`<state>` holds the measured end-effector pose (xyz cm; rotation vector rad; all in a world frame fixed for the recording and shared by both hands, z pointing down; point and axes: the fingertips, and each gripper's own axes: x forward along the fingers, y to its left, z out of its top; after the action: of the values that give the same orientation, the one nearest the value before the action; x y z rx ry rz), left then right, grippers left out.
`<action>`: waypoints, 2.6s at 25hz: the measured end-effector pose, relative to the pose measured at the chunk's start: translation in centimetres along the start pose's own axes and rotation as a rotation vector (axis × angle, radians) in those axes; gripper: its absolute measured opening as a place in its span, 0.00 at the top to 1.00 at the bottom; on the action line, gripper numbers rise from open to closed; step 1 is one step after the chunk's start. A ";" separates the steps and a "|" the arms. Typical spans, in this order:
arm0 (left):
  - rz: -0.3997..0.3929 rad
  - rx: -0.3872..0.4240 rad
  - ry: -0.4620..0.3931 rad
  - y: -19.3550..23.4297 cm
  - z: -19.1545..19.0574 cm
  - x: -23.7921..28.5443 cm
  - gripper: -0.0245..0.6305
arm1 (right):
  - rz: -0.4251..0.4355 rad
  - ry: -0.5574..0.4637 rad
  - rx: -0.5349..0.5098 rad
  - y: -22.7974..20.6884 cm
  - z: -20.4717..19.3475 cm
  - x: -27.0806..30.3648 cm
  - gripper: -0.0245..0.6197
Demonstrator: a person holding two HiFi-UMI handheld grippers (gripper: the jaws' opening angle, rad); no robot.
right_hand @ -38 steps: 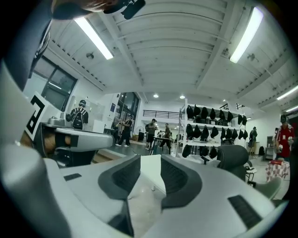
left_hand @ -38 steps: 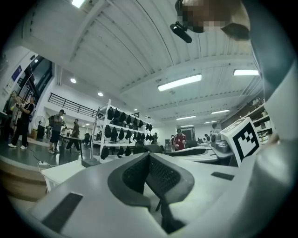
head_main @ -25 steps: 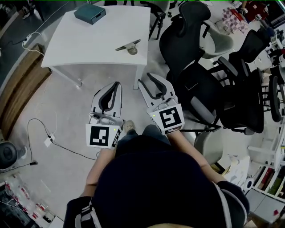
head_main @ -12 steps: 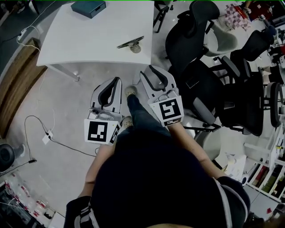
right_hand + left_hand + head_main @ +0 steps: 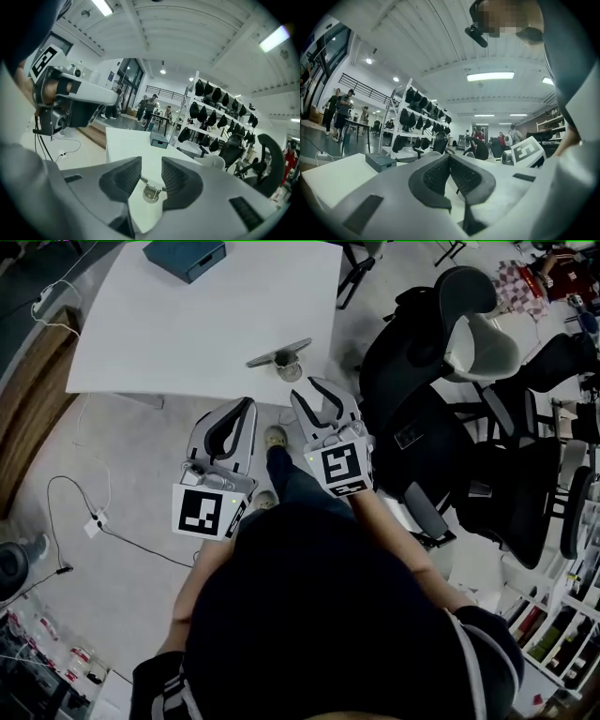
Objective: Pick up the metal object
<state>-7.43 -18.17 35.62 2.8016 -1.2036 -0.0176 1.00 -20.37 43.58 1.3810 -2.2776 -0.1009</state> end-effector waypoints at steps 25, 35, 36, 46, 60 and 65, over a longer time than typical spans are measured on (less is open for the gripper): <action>0.110 -0.094 0.149 9.3 -6.3 12.8 0.93 | 0.417 0.372 -0.639 -0.7 -14.0 14.3 0.74; 0.141 -0.098 0.158 10.7 -6.3 11.3 0.93 | 0.371 0.408 -0.860 -0.9 -14.3 15.1 0.82; 0.135 -0.098 0.160 10.9 -6.1 11.4 0.93 | 0.368 0.410 -0.868 -1.0 -14.2 15.2 0.84; 0.042 -0.050 0.164 12.9 -2.8 12.4 0.93 | 0.305 0.402 -0.874 -2.4 -10.7 16.7 0.91; -0.008 0.022 0.076 14.2 1.5 12.3 0.93 | 0.001 0.181 -0.646 -6.1 3.0 14.8 0.91; -0.008 0.036 0.036 14.0 3.1 12.2 0.93 | -0.111 0.060 -0.564 -7.7 8.3 12.8 0.91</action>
<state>-9.31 -36.87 34.12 2.8252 -1.1971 0.0541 -1.16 -36.49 38.42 1.1784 -1.9105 -0.6723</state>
